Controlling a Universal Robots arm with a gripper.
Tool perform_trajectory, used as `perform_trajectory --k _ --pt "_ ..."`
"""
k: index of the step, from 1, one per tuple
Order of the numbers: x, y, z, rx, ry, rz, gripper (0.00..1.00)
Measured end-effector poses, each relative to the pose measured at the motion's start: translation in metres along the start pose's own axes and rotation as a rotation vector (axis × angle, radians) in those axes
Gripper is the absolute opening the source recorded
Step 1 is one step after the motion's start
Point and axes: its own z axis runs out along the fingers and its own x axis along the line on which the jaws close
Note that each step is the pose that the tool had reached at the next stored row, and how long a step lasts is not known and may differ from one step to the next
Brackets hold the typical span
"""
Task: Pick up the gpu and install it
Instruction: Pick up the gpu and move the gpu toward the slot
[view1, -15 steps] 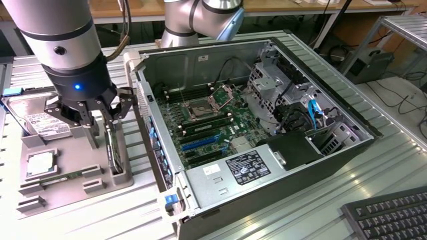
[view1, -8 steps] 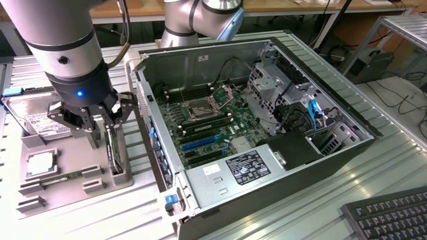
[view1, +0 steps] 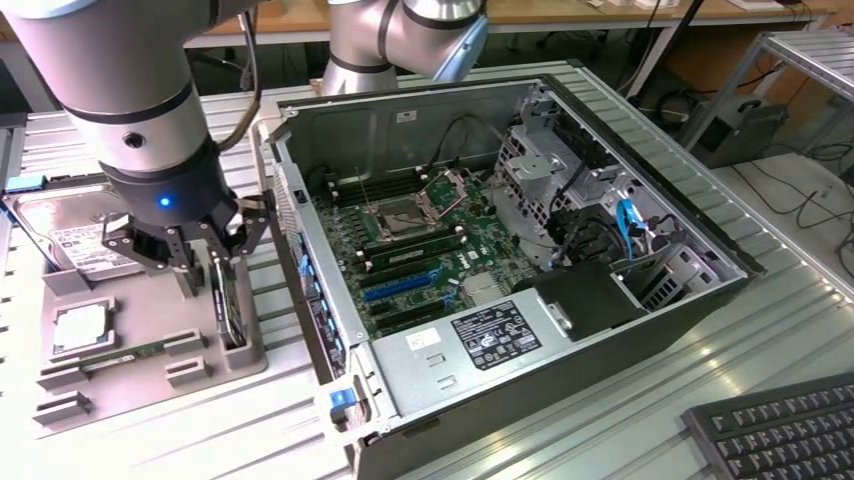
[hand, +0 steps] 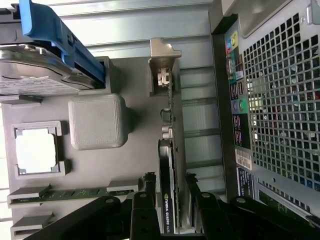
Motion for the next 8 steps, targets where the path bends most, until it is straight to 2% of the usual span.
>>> perform_trajectory --k 8 --pt "0.001 0.0062 0.0125 -0.0003 -0.0023 0.0 0.36"
